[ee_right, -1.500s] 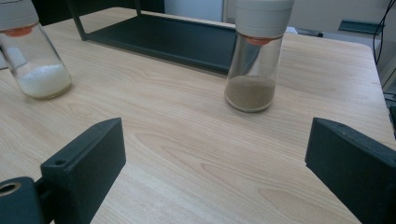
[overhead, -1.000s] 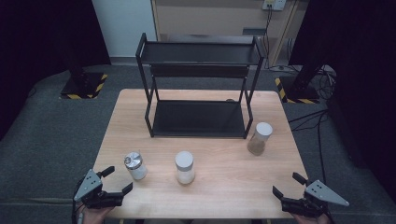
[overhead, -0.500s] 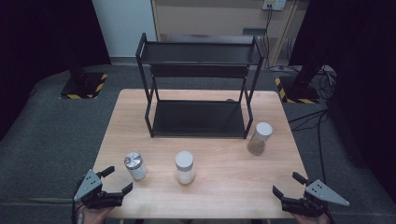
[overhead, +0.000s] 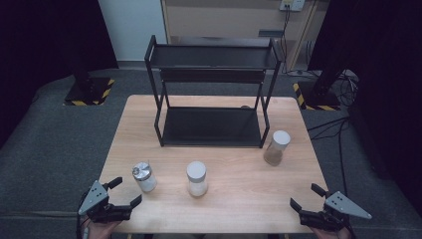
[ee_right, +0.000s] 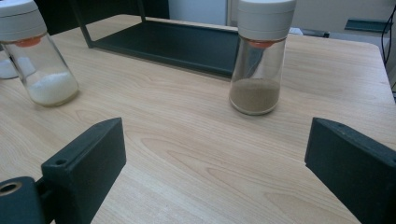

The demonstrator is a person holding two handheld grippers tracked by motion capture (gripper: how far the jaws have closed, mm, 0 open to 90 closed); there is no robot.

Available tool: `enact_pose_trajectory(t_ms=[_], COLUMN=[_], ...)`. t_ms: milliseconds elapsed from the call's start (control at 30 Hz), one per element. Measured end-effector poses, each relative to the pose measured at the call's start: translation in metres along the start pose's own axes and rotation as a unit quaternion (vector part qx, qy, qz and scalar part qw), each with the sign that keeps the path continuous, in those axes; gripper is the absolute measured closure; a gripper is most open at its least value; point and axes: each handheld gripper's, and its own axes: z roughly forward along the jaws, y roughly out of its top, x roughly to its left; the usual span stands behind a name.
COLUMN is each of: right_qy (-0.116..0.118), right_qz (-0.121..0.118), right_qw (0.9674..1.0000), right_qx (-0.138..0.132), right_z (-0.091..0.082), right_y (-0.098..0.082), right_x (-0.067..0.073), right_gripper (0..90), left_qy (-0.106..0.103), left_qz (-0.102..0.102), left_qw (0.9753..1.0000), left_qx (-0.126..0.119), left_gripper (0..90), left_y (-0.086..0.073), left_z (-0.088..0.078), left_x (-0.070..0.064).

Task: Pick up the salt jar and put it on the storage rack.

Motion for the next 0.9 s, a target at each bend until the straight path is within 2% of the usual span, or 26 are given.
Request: enact_pose_trajectory(t_ms=[400, 700, 900], right_qy=[-0.001, 0.0, 0.0], right_qz=[0.0, -0.001, -0.001], right_qw=[1.0, 1.0, 1.0], right_qx=[0.001, 0.0, 0.0], right_z=[0.0, 0.0, 0.0], right_y=[0.0, 0.0, 0.0], right_x=[0.0, 0.0, 0.0], right_gripper=[5.3, 5.3, 5.3], left_qy=[-0.001, -0.007, -0.011], left_qz=[-0.005, -0.006, 0.001], left_qw=[0.9999, 0.9999, 0.9999], left_qx=[-0.014, -0.011, -0.005], left_gripper=[0.9, 0.9, 0.8], left_y=[0.007, 0.023, 0.035], left_z=[-0.006, -0.007, -0.008], left_x=[0.001, 0.005, 0.009])
